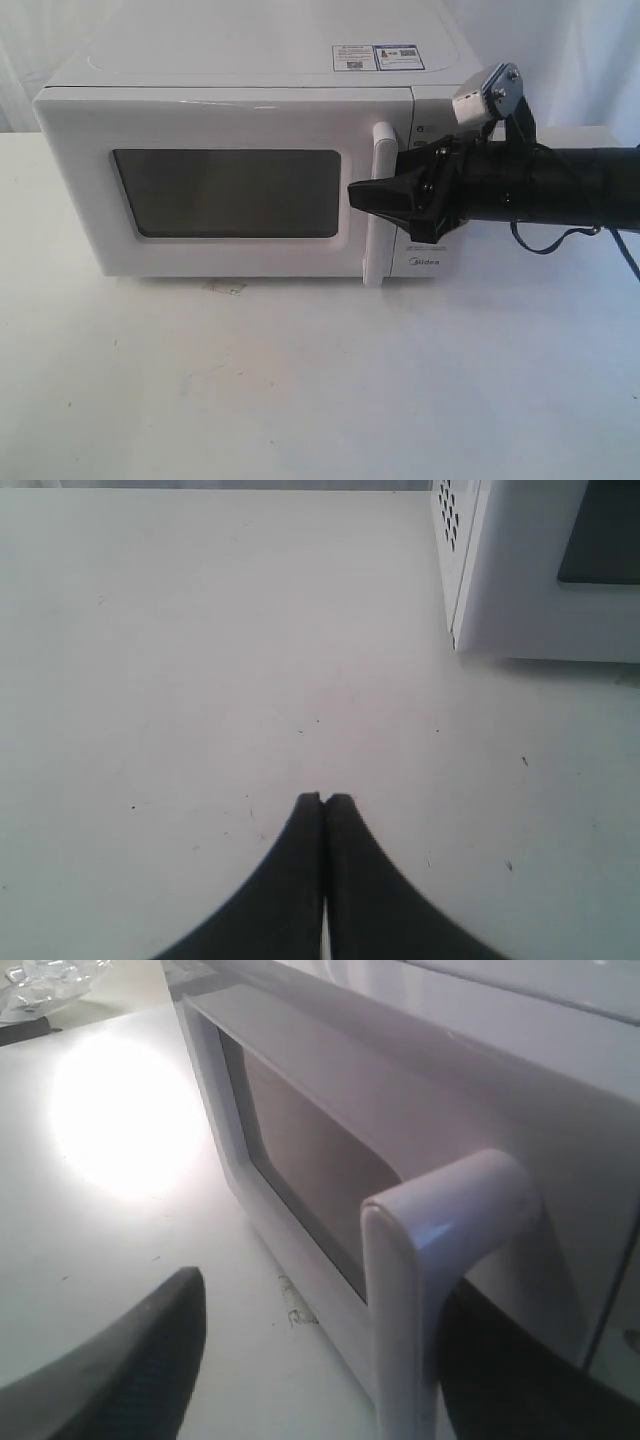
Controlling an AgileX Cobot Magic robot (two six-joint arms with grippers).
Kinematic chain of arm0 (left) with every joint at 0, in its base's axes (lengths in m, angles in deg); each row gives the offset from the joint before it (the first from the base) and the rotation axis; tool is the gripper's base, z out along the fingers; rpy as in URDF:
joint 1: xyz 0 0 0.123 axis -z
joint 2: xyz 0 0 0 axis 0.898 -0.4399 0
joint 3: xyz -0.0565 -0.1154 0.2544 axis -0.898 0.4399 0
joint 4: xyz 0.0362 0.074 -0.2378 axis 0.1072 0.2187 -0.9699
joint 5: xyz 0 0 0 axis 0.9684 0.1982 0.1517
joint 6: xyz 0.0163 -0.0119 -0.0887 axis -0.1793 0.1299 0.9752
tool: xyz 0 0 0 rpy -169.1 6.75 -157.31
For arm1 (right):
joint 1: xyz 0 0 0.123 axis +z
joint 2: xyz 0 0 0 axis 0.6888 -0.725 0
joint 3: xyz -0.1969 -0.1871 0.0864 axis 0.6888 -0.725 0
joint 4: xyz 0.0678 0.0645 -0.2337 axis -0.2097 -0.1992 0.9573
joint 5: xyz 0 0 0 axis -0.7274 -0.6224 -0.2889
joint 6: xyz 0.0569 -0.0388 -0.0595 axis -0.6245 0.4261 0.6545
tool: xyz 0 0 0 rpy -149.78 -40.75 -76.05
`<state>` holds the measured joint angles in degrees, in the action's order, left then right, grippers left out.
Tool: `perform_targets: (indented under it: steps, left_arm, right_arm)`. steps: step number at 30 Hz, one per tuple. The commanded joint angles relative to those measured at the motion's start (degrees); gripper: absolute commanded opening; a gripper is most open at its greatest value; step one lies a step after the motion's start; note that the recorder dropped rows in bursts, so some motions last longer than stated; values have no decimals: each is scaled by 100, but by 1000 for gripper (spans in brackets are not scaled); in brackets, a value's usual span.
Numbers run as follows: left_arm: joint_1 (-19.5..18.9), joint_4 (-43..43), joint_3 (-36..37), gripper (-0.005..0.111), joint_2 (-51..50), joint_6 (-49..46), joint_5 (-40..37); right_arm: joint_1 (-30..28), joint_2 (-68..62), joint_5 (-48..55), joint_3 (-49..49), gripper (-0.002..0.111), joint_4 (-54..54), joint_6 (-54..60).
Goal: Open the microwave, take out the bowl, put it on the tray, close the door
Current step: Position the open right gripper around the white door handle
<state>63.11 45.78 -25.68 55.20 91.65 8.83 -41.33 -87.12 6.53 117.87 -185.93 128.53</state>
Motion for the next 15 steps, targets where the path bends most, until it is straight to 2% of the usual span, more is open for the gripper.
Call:
perform_targets:
  steps: [1, 4, 6, 10, 15]
  left_arm:
    - [-18, 2, 21, 0, 22, 23, 12]
    - [-18, 2, 21, 0, 22, 23, 12]
    - [-18, 2, 21, 0, 22, 23, 12]
    - [-18, 2, 21, 0, 22, 23, 12]
    - [-18, 2, 21, 0, 22, 23, 12]
  right_arm:
    - [68, -250, -523, 23, 28, 634, -17]
    - [68, -250, -708, 23, 45, 592, -17]
    - [68, -250, -685, 23, 50, 446, -17]
    - [68, -250, -716, 23, 54, 195, -79]
    - [68, -250, -651, 23, 54, -116, -79]
